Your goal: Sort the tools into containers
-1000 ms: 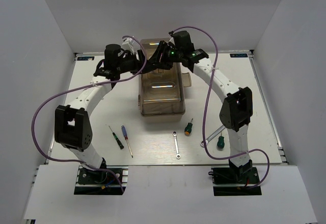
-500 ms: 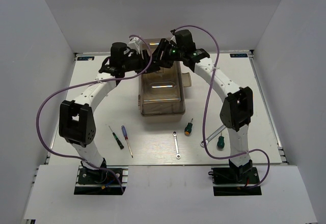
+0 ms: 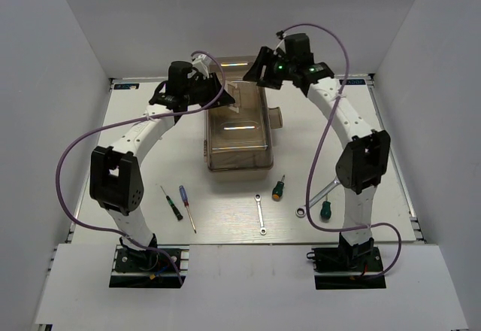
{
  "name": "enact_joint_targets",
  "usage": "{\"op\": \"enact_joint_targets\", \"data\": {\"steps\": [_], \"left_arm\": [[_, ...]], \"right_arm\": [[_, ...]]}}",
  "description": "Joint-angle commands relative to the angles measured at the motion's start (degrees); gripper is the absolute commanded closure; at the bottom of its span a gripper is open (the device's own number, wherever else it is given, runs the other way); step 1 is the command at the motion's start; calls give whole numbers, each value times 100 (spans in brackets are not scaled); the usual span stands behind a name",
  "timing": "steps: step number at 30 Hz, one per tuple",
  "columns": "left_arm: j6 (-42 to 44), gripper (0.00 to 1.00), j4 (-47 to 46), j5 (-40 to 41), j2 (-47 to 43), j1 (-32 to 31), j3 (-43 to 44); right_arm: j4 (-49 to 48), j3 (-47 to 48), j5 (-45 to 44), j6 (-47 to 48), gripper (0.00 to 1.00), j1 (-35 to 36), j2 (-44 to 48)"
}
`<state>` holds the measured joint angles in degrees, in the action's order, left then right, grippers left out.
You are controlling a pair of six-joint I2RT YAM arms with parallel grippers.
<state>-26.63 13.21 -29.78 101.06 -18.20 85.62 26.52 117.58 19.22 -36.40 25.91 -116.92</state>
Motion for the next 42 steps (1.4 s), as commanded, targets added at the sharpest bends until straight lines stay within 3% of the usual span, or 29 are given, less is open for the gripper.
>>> {"op": "enact_joint_targets", "data": {"steps": [1, 5, 12, 20, 31, 37, 42], "left_arm": [[70, 65, 708, 596, 134, 9, 24], [-44, 70, 709, 666, 134, 9, 24], [-228, 88, 709, 719, 239, -96, 305], [-333, 93, 709, 614, 353, -149, 464], [-387, 98, 762, 614, 406, -255, 631], [-439, 100, 814, 614, 406, -307, 754], [-554, 100, 867, 614, 406, -307, 859]], "right_arm": [[204, 12, -445, 870, 33, -314, 662], [458, -340, -525, 1644, 33, -745, 899], [662, -1307, 547, 1900, 31, -1377, 759], [363, -1703, 1548, 1760, 30, -1651, 285], [239, -1808, 1989, 1645, 30, -1642, -410], [170, -2089, 2094, 1838, 41, -1633, -489], [-147, -2221, 2567, 1891, 78, -1668, -542]]}}
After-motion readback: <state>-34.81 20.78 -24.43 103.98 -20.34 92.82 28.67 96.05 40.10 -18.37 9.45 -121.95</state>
